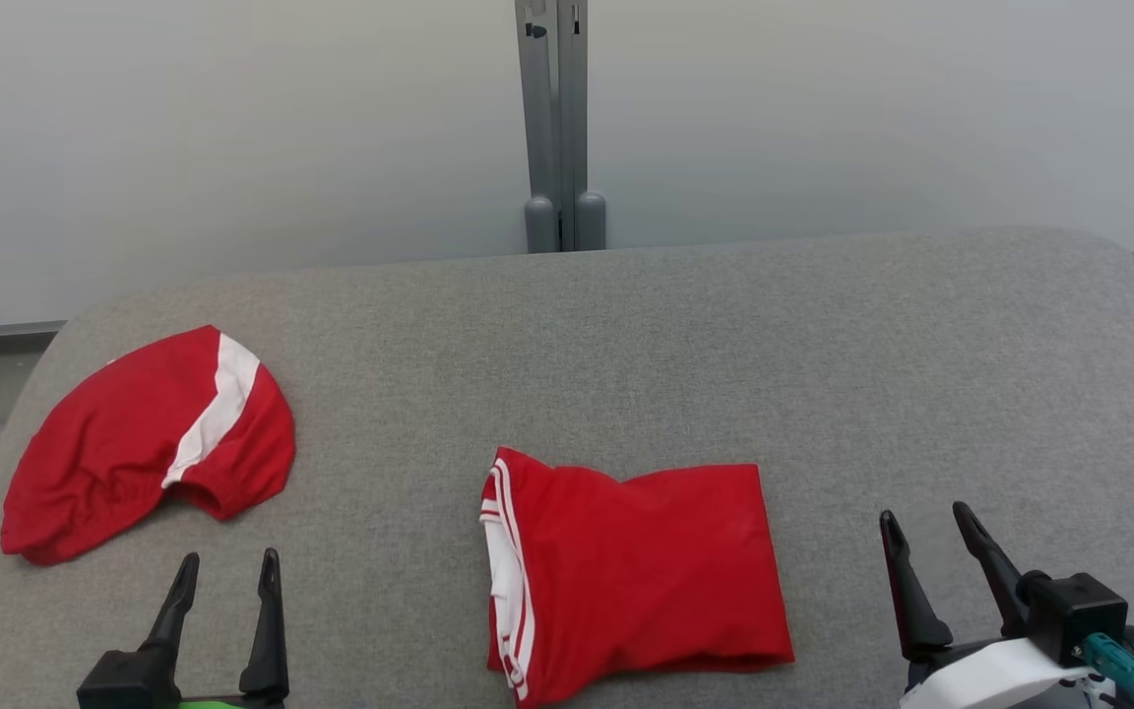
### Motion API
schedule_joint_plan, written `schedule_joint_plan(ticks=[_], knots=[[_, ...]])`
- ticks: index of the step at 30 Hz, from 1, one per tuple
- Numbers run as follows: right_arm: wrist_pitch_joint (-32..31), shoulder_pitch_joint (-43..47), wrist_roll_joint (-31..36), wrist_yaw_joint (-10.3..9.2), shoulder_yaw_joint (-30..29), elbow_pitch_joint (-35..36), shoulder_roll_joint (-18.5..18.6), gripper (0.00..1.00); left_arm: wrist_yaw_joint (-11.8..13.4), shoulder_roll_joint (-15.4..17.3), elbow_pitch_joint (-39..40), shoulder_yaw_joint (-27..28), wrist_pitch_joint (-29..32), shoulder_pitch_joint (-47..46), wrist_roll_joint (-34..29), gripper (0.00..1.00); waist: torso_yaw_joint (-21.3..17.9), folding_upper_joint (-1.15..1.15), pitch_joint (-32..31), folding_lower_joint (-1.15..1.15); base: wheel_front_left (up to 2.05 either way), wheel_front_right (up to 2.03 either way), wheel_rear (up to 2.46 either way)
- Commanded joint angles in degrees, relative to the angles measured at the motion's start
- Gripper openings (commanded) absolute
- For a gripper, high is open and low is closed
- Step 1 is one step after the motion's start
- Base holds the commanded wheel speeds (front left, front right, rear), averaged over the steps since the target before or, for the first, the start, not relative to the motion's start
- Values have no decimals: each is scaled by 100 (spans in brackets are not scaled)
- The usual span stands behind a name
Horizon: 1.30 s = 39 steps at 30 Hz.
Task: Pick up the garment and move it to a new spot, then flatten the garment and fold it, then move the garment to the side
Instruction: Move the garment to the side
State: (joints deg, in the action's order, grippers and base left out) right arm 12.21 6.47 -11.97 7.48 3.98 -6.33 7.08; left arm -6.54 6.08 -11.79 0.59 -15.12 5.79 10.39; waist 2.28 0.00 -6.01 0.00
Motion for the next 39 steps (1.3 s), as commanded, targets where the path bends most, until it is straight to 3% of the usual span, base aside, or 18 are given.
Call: schedule_joint_plan(ticks=[1, 12, 27, 36, 37, 39], knots=[[-23, -41, -33, 3, 50, -37, -26, 100, 22, 35, 4, 3, -2, 69, 16, 100, 2, 0, 10, 0, 0, 0, 0], [-274, -890, 81, 2, 633, -607, -111, 100, 29, 26, -63, -93, -2, -102, -15, 100, 152, 0, 150, 0, 0, 0, 0], [-307, -1870, 336, 2, 513, -3153, -329, 100, -19, 30, -234, -253, -2, -307, -10, 100, 586, 0, 433, 0, 0, 0, 0], [-111, -2307, 31, 2, 530, -4479, -406, 100, -35, 5, -297, -312, -2, -450, -1, 100, 700, 0, 628, 0, 0, 0, 0], [-124, -2340, -32, 2, 576, -4593, -412, 90, -36, 1, -299, -316, -2, -464, 1, 100, 707, 0, 647, 0, 0, 0, 0], [-85, -2389, -365, 3, 815, -4705, -418, 5, -34, -10, -324, -329, -2, -497, 2, 100, 726, 0, 679, 0, 0, 0, 0]])
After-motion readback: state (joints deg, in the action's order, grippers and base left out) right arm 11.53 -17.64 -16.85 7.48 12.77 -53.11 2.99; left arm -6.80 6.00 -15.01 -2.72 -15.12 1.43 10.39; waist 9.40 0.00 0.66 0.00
